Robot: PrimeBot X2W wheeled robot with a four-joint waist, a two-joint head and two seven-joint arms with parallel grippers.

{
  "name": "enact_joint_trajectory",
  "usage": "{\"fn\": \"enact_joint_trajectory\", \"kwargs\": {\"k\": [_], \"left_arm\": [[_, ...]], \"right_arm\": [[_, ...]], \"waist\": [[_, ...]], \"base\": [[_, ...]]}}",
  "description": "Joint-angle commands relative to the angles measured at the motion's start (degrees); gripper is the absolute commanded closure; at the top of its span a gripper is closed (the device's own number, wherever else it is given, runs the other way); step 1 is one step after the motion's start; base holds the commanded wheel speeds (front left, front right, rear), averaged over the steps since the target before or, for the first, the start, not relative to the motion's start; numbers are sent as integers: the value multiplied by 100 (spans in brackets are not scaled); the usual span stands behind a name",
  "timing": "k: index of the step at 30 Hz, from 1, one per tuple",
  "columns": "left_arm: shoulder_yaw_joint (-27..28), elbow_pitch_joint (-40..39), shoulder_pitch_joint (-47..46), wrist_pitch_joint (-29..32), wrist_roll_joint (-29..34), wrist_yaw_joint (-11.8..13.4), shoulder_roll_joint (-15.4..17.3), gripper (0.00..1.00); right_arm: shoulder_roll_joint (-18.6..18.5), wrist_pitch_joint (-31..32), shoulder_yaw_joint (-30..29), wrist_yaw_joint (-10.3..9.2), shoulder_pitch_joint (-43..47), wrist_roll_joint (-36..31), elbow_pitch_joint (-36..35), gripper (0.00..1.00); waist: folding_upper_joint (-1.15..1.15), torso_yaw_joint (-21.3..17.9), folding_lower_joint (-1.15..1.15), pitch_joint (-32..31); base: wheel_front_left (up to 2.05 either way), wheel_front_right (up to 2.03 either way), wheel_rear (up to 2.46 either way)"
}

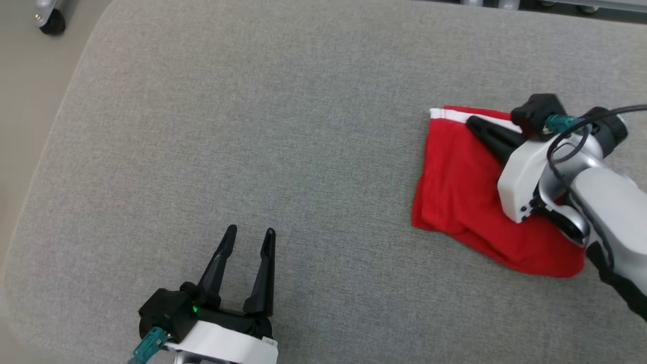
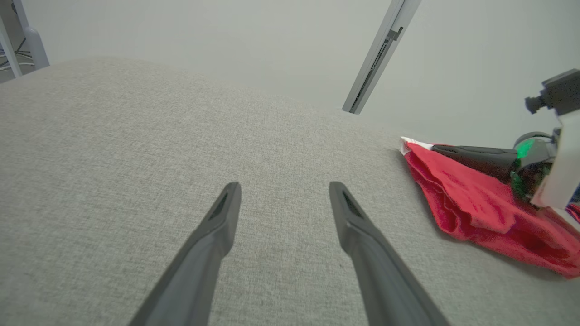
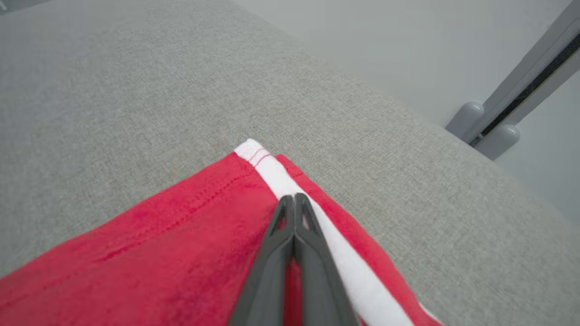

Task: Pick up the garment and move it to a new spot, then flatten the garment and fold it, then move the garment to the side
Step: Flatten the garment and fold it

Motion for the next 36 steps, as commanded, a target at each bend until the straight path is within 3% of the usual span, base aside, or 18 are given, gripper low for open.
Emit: {"fn": "enact_joint_trajectory", "kwargs": {"k": [1,7,13,14,15,16,17,23,28,32,36], "left_arm": [[-65,-4,-126,-9,-35,29,19,0],[-241,43,-226,-9,-76,37,20,0],[-92,141,-32,-9,32,43,19,0],[-42,159,6,-9,63,37,19,0],[10,180,59,-9,105,24,21,0],[77,198,119,-9,137,21,21,0],[153,210,192,-9,170,21,22,0],[542,277,548,-9,318,-8,22,0],[823,452,817,-9,445,-62,22,0],[1019,568,937,-9,513,-92,21,0],[1247,611,1069,-8,586,-166,19,0]], "right_arm": [[-25,-83,-65,-1,-116,-4,183,100],[90,-363,-220,-1,-272,10,769,100],[304,-980,-364,-1,-55,76,1126,100],[343,-1142,-416,-1,19,83,1149,89],[368,-1269,-474,-1,102,75,1156,61],[400,-1387,-540,-1,196,44,1145,22],[420,-1479,-651,-1,300,32,1109,0],[418,-1650,-1525,-1,1101,-225,783,0],[409,-1641,-3106,-1,2599,-830,-346,0],[611,-1642,-4247,-1,3891,-1343,-1240,0],[943,-1643,-4844,0,4920,-1699,-1907,0]], "waist": [[0,116,0,101],[0,233,0,95],[0,131,0,-352],[0,85,0,-466],[0,36,0,-580],[0,-33,0,-703],[0,-108,0,-807],[0,-563,0,-1392],[0,-839,0,-1852],[0,-875,0,-2067],[0,-951,0,-2161]], "base": [[0,0,0],[0,0,0],[0,0,0],[0,0,0],[0,0,0],[0,0,0],[0,0,0],[0,0,0],[0,0,0],[0,0,0],[0,0,0]]}}
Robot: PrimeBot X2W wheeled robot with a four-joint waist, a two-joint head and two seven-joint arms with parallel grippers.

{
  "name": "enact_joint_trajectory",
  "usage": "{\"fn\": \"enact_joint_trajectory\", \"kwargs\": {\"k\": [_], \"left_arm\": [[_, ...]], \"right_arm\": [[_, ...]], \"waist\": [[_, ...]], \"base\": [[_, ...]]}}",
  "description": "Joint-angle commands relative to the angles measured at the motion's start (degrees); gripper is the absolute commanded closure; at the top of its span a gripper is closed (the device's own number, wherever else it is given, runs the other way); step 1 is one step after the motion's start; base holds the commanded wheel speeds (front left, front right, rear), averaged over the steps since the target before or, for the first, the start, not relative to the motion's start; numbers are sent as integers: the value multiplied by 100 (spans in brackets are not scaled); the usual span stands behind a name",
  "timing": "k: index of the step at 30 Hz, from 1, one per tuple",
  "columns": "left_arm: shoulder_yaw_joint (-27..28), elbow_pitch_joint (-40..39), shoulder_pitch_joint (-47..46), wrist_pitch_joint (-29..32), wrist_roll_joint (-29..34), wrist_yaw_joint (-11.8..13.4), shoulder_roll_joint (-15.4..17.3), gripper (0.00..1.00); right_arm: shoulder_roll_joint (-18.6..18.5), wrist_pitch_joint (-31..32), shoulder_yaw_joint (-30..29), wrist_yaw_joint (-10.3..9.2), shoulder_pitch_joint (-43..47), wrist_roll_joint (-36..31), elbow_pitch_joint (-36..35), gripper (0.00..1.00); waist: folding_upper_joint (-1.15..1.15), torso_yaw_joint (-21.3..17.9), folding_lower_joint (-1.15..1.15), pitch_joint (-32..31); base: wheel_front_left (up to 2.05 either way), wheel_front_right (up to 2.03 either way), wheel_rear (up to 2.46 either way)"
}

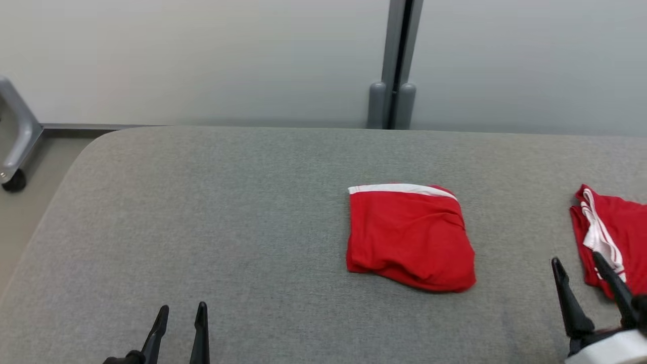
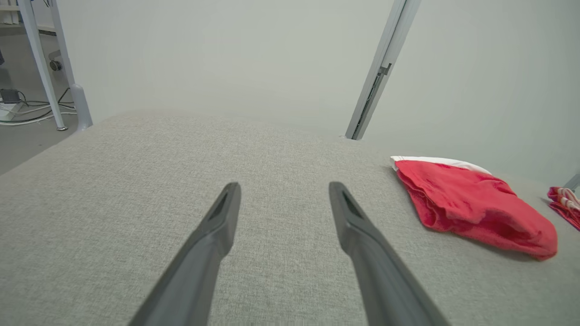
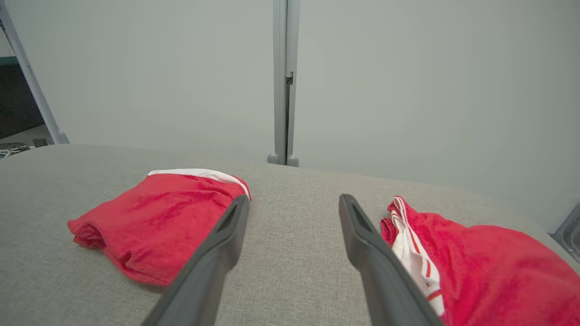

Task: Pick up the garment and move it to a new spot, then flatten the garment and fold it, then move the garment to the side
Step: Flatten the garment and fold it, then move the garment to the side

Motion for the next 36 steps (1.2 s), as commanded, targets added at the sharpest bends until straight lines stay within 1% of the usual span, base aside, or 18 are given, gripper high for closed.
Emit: {"fn": "enact_joint_trajectory", "kwargs": {"k": [1,5,8,9,12,20,36], "left_arm": [[63,25,54,-8,91,-56,18,0],[217,104,185,-9,216,-184,24,0],[355,90,242,-9,245,-225,22,0],[418,68,316,-9,228,-238,22,0],[454,30,356,-9,195,-258,22,0],[323,29,387,-9,198,-282,21,0],[382,-1,362,-9,250,-305,21,0]], "right_arm": [[88,-24,-103,1,169,-104,-157,0],[442,-23,-281,1,726,-315,-463,0],[638,-24,-391,1,941,-400,-575,0],[754,-25,-412,1,1078,-439,-596,0],[831,-25,-447,1,1140,-460,-646,0],[847,-25,-469,1,1028,-465,-621,0],[836,-25,-428,1,923,-420,-477,0]], "waist": [[0,-100,0,-55],[0,-200,0,-76],[0,-249,0,-100],[0,-263,0,-124],[0,-259,0,-155],[0,-204,0,-165],[0,-213,0,-115]], "base": [[0,0,0],[0,0,0],[0,0,0],[0,0,0],[0,0,0],[0,0,0],[0,0,0]]}}
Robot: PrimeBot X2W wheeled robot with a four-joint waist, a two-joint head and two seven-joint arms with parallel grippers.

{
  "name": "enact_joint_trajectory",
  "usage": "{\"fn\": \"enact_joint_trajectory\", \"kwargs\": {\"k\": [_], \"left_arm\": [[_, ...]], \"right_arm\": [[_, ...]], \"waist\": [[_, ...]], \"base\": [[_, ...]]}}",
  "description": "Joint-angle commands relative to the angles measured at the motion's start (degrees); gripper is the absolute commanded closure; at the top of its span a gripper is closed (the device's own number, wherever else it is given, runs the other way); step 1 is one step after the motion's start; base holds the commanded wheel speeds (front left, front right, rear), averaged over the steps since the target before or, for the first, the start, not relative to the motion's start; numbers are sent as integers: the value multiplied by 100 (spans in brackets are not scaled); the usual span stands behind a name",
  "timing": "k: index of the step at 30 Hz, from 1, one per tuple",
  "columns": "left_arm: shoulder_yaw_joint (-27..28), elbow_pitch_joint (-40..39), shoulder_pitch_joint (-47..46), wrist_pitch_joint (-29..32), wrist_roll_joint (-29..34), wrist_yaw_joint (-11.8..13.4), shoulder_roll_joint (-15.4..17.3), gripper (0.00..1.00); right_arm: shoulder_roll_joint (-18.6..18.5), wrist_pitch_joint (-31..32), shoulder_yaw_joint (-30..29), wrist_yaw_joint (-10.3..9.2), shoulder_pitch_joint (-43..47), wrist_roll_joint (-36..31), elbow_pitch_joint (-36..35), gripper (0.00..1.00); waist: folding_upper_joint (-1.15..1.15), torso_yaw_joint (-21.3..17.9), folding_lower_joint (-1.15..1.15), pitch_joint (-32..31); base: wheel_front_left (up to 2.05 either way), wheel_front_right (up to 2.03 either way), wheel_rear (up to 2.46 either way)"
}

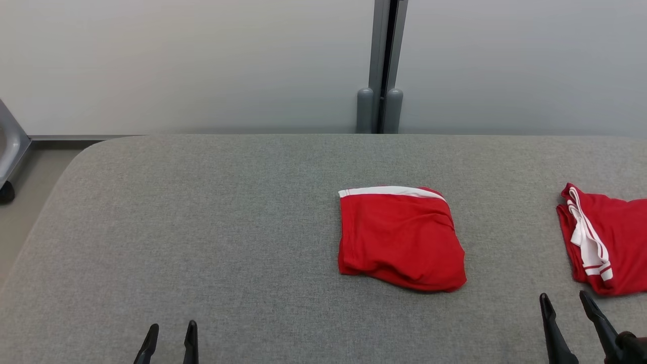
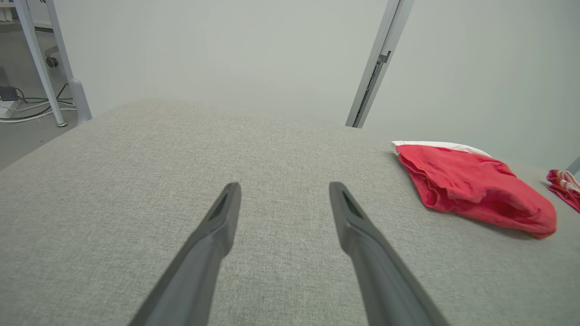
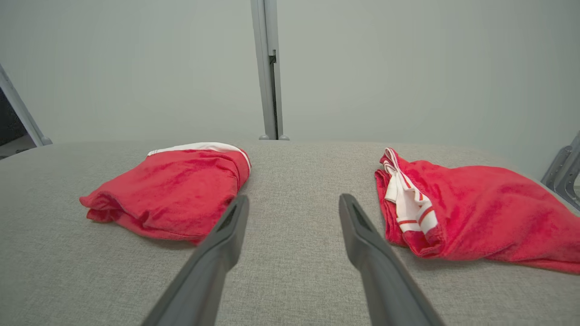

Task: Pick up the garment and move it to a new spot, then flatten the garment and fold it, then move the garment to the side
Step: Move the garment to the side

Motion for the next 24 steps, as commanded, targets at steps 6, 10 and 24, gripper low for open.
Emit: {"fn": "enact_joint_trajectory", "kwargs": {"k": [6,10,24], "left_arm": [[-75,-73,-167,-9,-21,-6,22,0],[-205,-80,-423,-9,-56,-1,22,0],[-652,-163,-1028,-9,-304,162,22,0]], "right_arm": [[-238,201,672,-1,-886,811,518,0],[-579,1117,1350,-1,-1853,1688,849,0],[-771,2740,2355,0,-3663,2898,2258,0]], "waist": [[0,-68,0,265],[0,48,0,591],[0,640,0,1437]], "base": [[0,0,0],[0,0,0],[0,0,0]]}}
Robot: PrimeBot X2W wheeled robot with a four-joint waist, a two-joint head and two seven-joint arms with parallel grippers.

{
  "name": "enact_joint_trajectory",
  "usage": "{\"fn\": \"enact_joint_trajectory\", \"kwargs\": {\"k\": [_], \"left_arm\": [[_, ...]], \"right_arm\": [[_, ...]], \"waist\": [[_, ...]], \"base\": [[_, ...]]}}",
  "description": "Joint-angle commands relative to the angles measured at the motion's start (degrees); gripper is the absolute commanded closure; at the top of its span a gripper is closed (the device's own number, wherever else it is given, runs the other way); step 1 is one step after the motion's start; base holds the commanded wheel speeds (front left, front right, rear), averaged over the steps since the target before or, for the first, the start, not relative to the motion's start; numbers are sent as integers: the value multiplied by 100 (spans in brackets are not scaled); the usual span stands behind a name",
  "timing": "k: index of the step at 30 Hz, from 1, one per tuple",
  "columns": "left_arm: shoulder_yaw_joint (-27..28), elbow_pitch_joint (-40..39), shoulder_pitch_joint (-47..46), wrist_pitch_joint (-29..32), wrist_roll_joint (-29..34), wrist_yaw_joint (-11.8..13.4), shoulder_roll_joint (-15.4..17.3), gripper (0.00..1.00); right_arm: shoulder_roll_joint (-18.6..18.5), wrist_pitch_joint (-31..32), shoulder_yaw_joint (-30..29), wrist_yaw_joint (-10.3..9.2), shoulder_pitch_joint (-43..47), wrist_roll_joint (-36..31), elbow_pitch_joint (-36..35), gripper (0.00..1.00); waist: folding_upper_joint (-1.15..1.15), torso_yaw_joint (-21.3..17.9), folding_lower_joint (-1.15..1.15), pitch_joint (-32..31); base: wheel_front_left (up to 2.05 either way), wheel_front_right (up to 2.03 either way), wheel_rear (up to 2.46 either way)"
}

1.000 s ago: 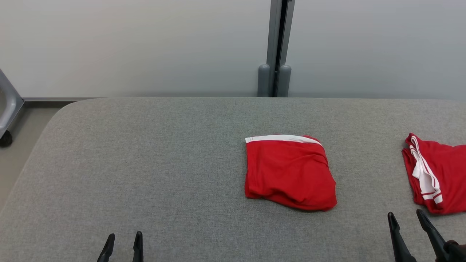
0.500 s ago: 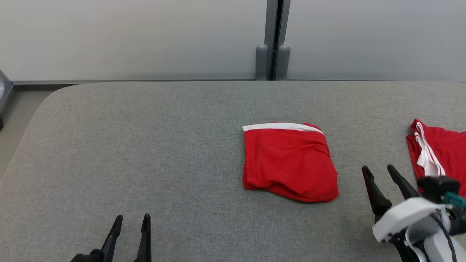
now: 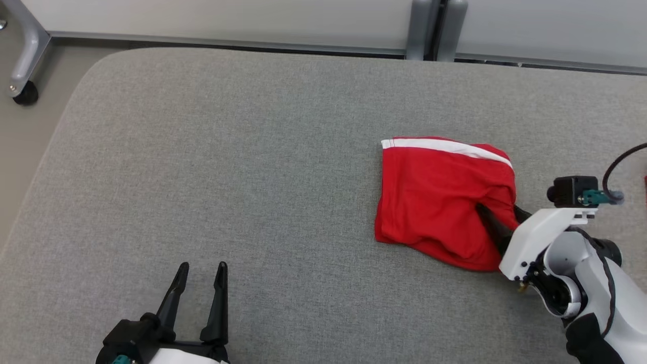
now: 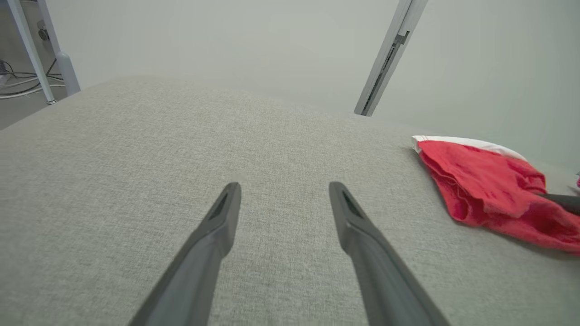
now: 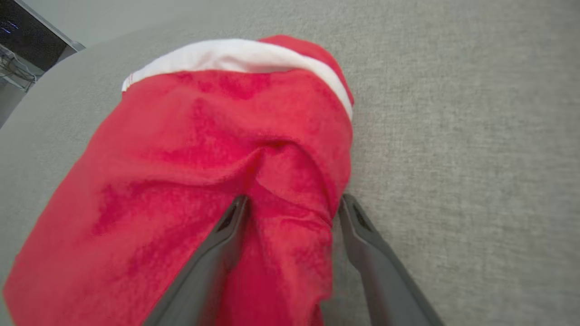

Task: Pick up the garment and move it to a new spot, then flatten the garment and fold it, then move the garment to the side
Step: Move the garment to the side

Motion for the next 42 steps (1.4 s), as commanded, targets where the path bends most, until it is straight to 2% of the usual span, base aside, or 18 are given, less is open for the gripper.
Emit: {"fn": "enact_joint_trajectory", "kwargs": {"k": [1,2,3,6,9,11,12,14,15,16,19,25,26,28,31,34,38,42], "left_arm": [[29,-52,-124,-9,-35,57,22,0],[47,-73,-133,-9,-39,84,21,0],[63,-90,-141,-8,-42,88,20,0],[113,-179,-169,-9,-38,115,21,0],[183,-321,-251,-8,-31,141,20,0],[198,-394,-320,-9,21,114,21,0],[198,-394,-320,-9,21,114,21,0],[170,-430,-403,-9,72,80,22,0],[150,-450,-508,-8,112,50,25,0],[150,-450,-508,-8,112,50,25,0],[100,-455,-641,-9,185,16,22,0],[59,-387,-803,-9,241,-37,23,0],[71,-385,-804,-9,237,-28,24,0],[109,-383,-780,-8,213,4,23,0],[155,-374,-689,-8,225,15,23,0],[222,-396,-574,-9,206,41,23,0],[347,-454,-446,-9,197,90,22,0],[640,-524,-173,-9,94,182,22,0]], "right_arm": [[81,94,98,1,-156,157,67,0],[105,124,111,1,-199,253,114,61],[137,135,142,1,-240,366,104,100],[-59,157,292,1,-470,595,-132,100],[-598,302,393,1,-684,779,-636,100],[-1113,539,339,0,-782,916,-985,100],[-1113,539,339,0,-782,916,-985,100],[-1632,881,215,0,-885,1057,-1282,100],[-2084,1286,50,3,-973,1158,-1435,100],[-2084,1286,50,3,-973,1158,-1435,100],[-2664,1796,-269,1,-1142,1028,-1264,100],[-3068,2288,-780,0,-1536,167,-269,100],[-3120,2332,-816,0,-1578,-70,-115,63],[-3151,2297,-874,0,-1622,-523,163,0],[-3035,2186,-969,0,-1578,-1082,440,0],[-3004,1765,-1037,0,-1445,-1534,402,0],[-2800,956,-1270,-1,-1134,-1666,-43,0],[-2479,-220,-1631,0,-250,-1578,-1195,0]], "waist": [[0,53,0,183],[0,6,0,220],[0,-58,0,256],[0,-339,0,376],[0,-668,0,544],[0,-858,0,673],[0,-858,0,673],[0,-988,0,793],[0,-1075,0,947],[0,-1075,0,947],[0,-1128,0,1159],[0,-1022,0,1463],[0,-994,0,1490],[0,-950,0,1533],[0,-930,0,1493],[0,-926,0,1322],[0,-949,0,991],[0,-958,0,444]], "base": [[0,0,0],[0,0,0],[0,0,0],[0,0,0],[0,0,0],[0,0,0],[0,0,0],[0,0,0],[0,0,0],[0,0,0],[0,0,0],[0,0,0],[0,0,0],[0,0,0],[0,0,0],[0,0,0],[0,0,0],[0,0,0]]}}
